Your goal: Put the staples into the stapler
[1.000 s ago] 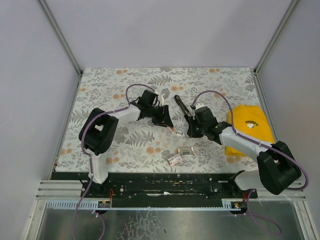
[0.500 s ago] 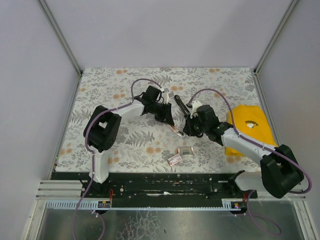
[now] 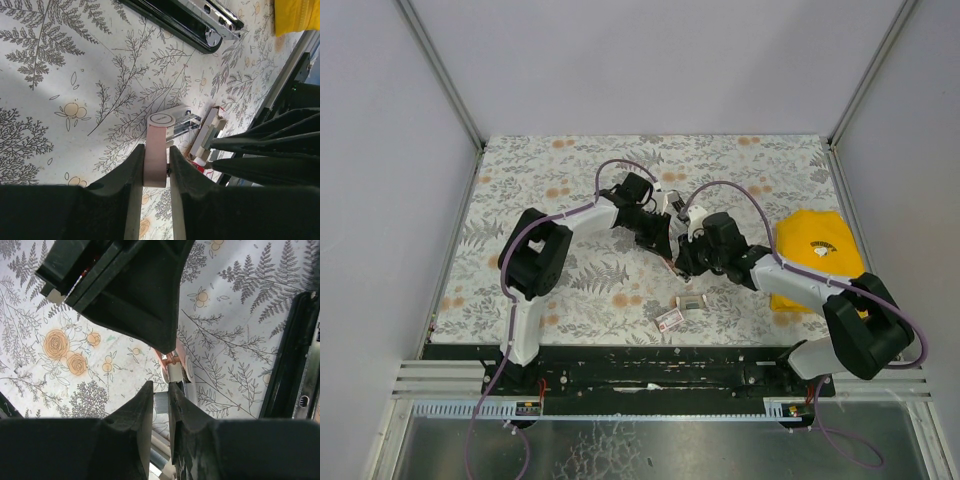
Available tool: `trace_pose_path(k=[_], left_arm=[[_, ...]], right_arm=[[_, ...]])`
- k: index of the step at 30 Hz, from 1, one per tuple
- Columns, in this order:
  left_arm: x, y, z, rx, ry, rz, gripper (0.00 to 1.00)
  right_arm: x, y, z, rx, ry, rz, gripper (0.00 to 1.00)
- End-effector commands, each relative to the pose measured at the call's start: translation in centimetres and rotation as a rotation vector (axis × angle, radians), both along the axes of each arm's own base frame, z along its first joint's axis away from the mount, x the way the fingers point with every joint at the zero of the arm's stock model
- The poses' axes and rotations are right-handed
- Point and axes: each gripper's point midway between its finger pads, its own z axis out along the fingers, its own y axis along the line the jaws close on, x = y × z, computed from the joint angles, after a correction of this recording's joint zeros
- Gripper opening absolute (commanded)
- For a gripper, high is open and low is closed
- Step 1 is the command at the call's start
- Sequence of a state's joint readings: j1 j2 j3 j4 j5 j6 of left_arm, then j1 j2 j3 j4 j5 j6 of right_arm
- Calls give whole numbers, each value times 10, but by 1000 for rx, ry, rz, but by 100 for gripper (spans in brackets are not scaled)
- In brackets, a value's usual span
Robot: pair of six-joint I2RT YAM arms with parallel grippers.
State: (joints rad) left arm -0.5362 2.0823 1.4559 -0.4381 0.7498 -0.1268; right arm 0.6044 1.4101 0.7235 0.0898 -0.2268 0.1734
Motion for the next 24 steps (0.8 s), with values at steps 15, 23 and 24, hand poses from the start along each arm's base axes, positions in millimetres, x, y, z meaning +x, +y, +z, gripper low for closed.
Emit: trace_pose_path(k=[15, 23, 24], left_arm=[[-14, 0, -6, 23, 38, -44, 0], [-14, 0, -5, 22, 37, -44, 0], [-14, 0, -5, 22, 36, -45, 0]], right_arm=[[3, 2, -17, -86, -46, 20, 22], [4, 2, -21, -98, -41, 18, 22], [4, 2, -22, -99, -41, 18, 21]])
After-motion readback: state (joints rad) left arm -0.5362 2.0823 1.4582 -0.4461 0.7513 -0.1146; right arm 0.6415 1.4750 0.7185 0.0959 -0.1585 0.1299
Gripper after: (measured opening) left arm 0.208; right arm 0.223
